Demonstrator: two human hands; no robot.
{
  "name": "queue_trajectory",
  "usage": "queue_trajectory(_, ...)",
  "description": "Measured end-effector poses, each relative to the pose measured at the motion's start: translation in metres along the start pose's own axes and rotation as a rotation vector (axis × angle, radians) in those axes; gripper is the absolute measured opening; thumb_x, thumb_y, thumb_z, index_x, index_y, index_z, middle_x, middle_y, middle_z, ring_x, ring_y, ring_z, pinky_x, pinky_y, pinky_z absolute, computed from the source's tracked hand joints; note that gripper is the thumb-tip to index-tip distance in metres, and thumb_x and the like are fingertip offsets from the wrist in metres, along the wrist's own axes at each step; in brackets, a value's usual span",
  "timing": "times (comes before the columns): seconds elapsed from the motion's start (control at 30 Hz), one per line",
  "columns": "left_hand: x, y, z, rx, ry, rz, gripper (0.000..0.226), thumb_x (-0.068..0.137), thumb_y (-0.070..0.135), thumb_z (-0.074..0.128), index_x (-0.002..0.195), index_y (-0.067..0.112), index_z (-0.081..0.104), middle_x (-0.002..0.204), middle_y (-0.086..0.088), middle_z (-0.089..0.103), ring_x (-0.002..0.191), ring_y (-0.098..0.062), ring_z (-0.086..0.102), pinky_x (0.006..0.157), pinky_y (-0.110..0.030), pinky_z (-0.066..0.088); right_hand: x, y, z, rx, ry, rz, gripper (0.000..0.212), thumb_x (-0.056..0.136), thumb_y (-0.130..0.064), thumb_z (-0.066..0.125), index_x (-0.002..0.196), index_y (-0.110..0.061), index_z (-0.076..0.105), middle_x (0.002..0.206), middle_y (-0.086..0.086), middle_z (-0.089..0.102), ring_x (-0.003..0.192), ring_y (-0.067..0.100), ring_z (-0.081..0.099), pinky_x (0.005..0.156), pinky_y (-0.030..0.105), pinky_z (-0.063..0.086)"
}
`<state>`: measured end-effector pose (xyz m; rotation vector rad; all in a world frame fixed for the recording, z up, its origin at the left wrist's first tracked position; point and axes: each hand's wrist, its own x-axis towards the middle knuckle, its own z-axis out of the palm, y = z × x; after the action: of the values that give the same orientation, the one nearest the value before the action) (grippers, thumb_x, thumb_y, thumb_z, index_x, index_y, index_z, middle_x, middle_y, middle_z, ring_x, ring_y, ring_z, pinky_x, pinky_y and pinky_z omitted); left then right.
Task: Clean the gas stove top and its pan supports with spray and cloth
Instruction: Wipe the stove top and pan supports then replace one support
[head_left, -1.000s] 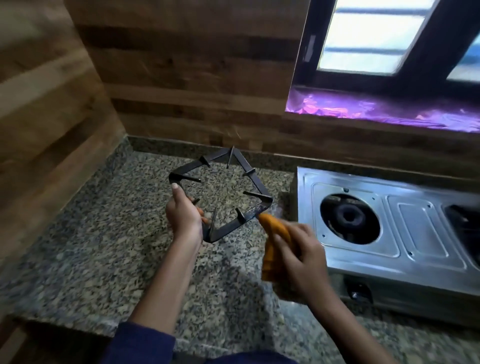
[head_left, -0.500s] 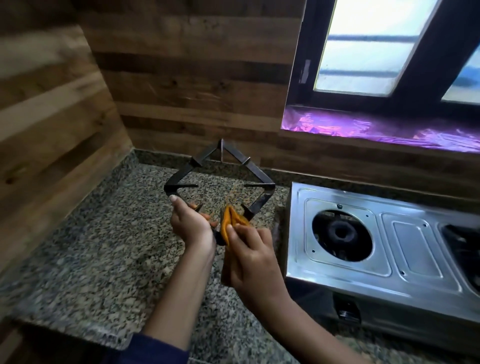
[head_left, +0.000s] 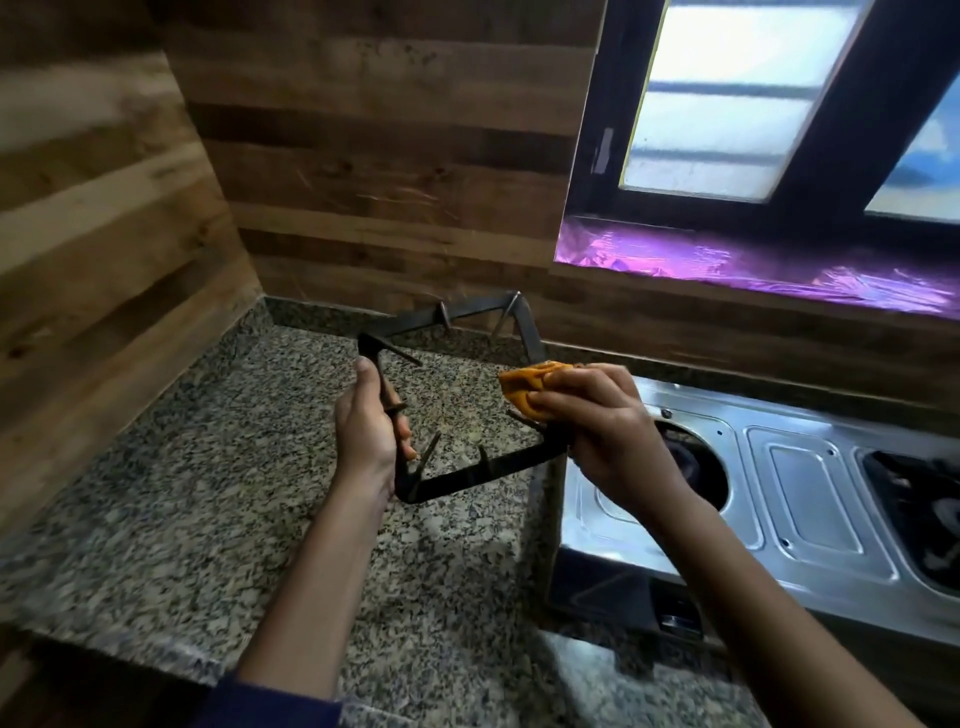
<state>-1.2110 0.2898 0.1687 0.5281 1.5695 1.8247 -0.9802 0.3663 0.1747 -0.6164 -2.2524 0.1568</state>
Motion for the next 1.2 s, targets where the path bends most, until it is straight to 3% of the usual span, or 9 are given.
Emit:
queue_trajectory(0.2,-0.006,-0.010,-0.006,0.132,0.036,0.074,0.052,0.101,0.050,0.033,0.067,0.014,0.044,0.052,-0.005,0.041,0.033,-0.014,0.034,0.032,-0.021,0.030,-0.049,0.016,0.009,-0.063,-0.064,0.090,0.027,0.083,-0.002,0.071,0.106,-0.016,0.076,0.110,0.003,0.065,0.099,0.023,0.053,0.083,0.039,0.049)
queue_trajectory(0.43,-0.015,-0.011,-0.006,0.166,-0.019,0.083,0.051,0.101,0.051,0.033,0.068,0.013,0.044,0.053,-0.006,0.041,0.034,-0.014,0.035,0.033,-0.022,0.031,-0.001,-0.003,-0.024,0.149,0.350,0.583,0.020,0.089,-0.016,0.069,0.108,-0.014,0.074,0.097,0.000,0.062,0.091,0.012,0.060,0.079,0.018,0.045)
queue_trajectory(0.53,-0.028,-0.011,0.003,0.141,-0.104,0.122,0.051,0.102,0.048,0.033,0.070,0.011,0.045,0.053,-0.007,0.041,0.035,-0.014,0.035,0.034,-0.022,0.031,0.031,-0.021,-0.008,0.206,0.314,0.715,0.010,0.090,-0.021,0.065,0.091,-0.017,0.074,0.084,0.002,0.058,0.081,0.015,0.057,0.072,0.027,0.043)
queue_trajectory(0.67,-0.039,-0.008,0.010,0.144,-0.088,0.196,0.050,0.102,0.046,0.035,0.065,0.013,0.044,0.049,-0.001,0.041,0.036,-0.014,0.037,0.036,-0.025,0.032,0.028,-0.043,0.012,-0.117,0.280,0.646,0.017,0.090,-0.013,0.058,0.100,-0.008,0.070,0.092,0.006,0.054,0.093,0.024,0.047,0.075,0.020,0.030)
queue_trajectory(0.77,-0.043,-0.012,0.010,0.228,-0.058,0.291,0.052,0.101,0.048,0.035,0.063,0.015,0.044,0.050,-0.004,0.042,0.040,-0.020,0.040,0.040,-0.036,0.036,0.007,-0.059,0.027,-0.201,0.132,0.538,0.024,0.088,-0.010,0.058,0.110,-0.006,0.067,0.107,0.009,0.058,0.098,0.024,0.044,0.080,0.025,0.036)
queue_trajectory(0.87,-0.047,-0.020,0.005,0.311,-0.057,0.336,0.051,0.100,0.050,0.035,0.061,0.018,0.046,0.051,-0.005,0.044,0.043,-0.022,0.042,0.042,-0.041,0.037,-0.005,-0.056,0.023,-0.012,0.034,0.561,0.012,0.090,-0.014,0.063,0.093,-0.009,0.073,0.089,-0.004,0.055,0.092,0.019,0.045,0.077,0.029,0.040)
queue_trajectory(0.97,-0.050,-0.027,-0.003,0.333,-0.056,0.299,0.051,0.096,0.054,0.034,0.063,0.016,0.046,0.051,-0.002,0.044,0.041,-0.017,0.042,0.044,-0.035,0.035,-0.008,-0.042,0.000,0.432,-0.070,0.722,0.006,0.084,-0.008,0.070,0.085,-0.007,0.076,0.080,-0.001,0.056,0.086,0.027,0.058,0.073,0.037,0.048)
queue_trajectory(1.03,-0.052,-0.027,-0.003,0.313,-0.059,0.271,0.052,0.097,0.053,0.035,0.064,0.014,0.045,0.053,-0.004,0.043,0.043,-0.019,0.041,0.045,-0.038,0.037,-0.007,-0.043,-0.012,0.694,0.017,0.837,0.008,0.076,-0.005,0.069,0.080,-0.008,0.076,0.078,0.003,0.059,0.077,0.025,0.064,0.064,0.038,0.051)
queue_trajectory(1.2,-0.056,-0.007,0.014,0.215,-0.071,0.226,0.050,0.101,0.045,0.036,0.066,0.010,0.044,0.050,-0.004,0.041,0.037,-0.015,0.038,0.037,-0.026,0.034,0.012,-0.060,-0.029,0.702,0.330,0.762,0.025,0.081,0.002,0.067,0.083,-0.021,0.077,0.085,0.003,0.064,0.076,0.008,0.063,0.065,0.018,0.047)
